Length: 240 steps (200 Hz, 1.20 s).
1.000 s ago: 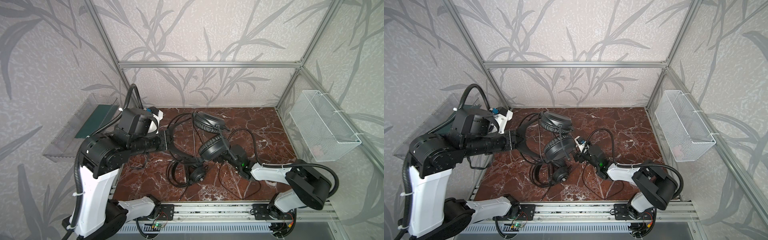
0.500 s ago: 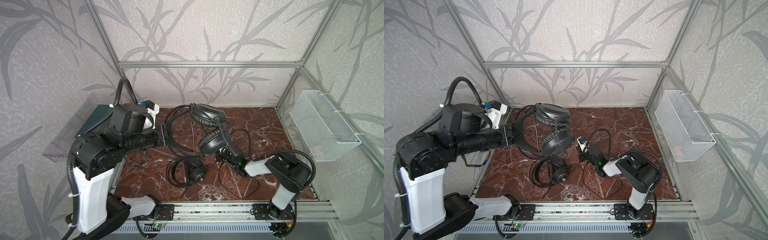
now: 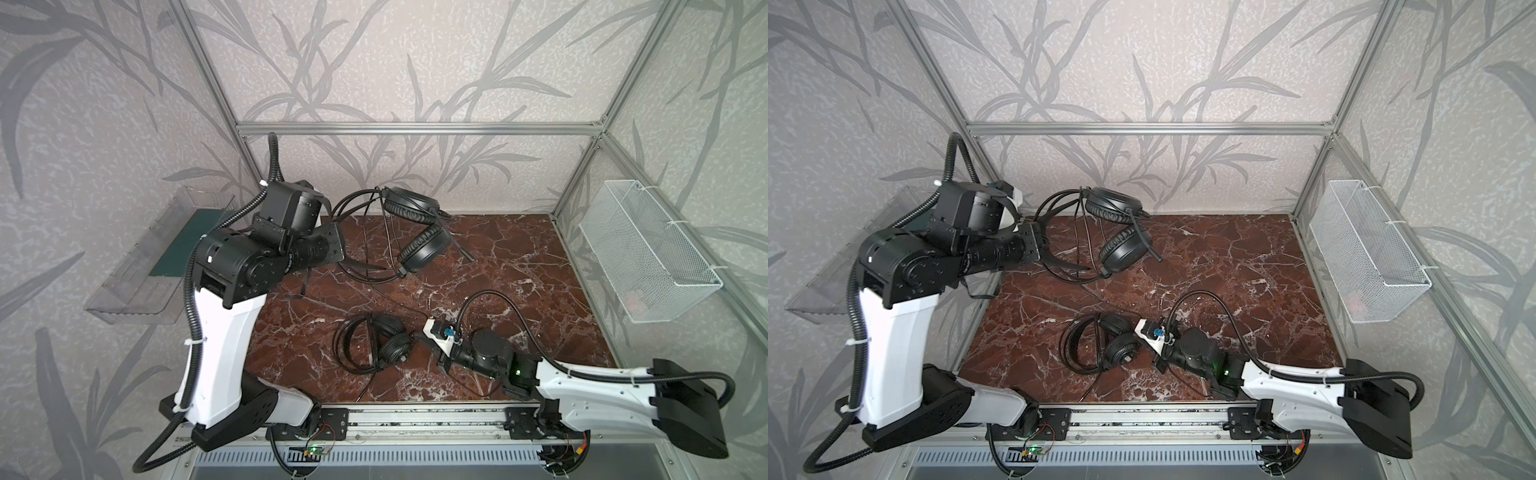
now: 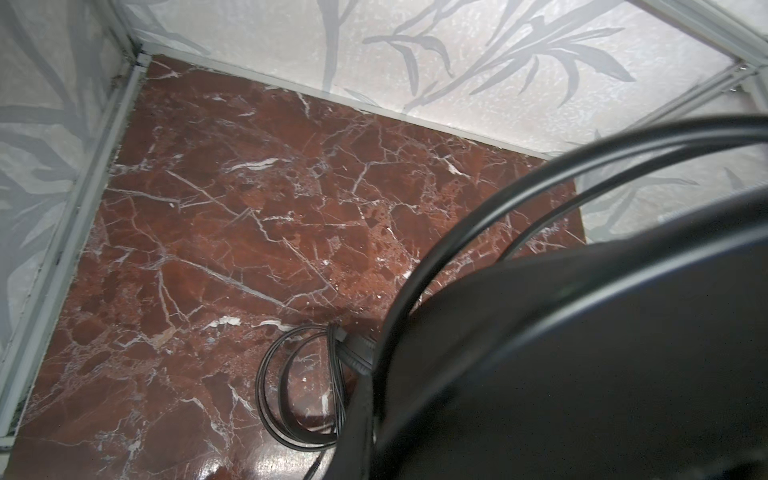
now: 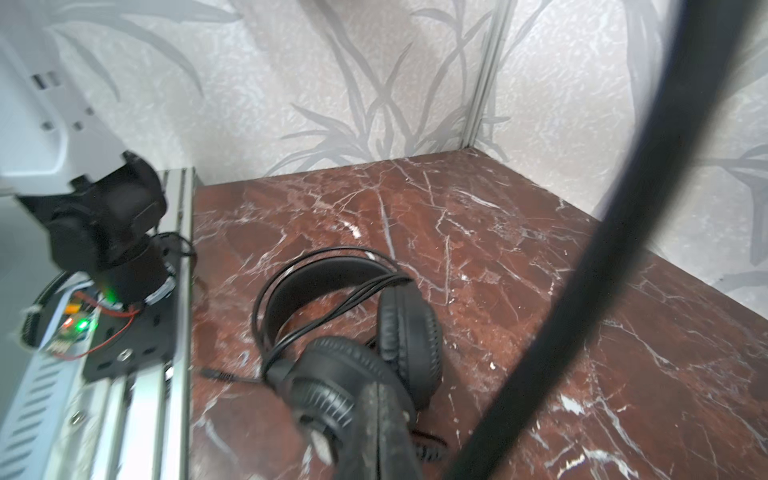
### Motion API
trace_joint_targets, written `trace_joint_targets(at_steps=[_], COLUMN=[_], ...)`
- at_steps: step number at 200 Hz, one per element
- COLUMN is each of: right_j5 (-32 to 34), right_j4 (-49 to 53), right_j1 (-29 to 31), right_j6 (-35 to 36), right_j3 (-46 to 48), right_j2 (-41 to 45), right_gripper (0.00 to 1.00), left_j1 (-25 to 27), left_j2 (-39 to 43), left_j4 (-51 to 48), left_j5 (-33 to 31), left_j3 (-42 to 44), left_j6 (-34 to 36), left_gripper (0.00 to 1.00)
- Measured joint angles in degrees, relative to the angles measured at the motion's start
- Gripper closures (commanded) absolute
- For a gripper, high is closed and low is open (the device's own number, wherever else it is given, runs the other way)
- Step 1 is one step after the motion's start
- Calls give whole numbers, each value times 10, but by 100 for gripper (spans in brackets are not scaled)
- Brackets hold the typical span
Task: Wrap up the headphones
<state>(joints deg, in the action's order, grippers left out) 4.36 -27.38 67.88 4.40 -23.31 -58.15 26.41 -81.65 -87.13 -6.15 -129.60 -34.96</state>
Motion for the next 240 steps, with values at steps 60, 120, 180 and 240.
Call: trace_joint_targets(at_steps=[60,120,180,240], right_j5=[84,147,177,143], right_j4=[256,387,430,492], right_j1=[156,240,216,86], right_j6=[26,90,223,290], right_j3=[-86,-248,-375,-448], right_j2=[146,97,28,5], right_gripper=[100,100,100,100], left_j1=[-103,-114,-55,16], left_j2=[-42,-49,-6,48], left_j4=[38,85,132,146], left_j5=[-15,-27,-31,-48], left_j3=[111,257,433,549], left_j6=[40,85,98,110], left_gripper=[100,100,100,100])
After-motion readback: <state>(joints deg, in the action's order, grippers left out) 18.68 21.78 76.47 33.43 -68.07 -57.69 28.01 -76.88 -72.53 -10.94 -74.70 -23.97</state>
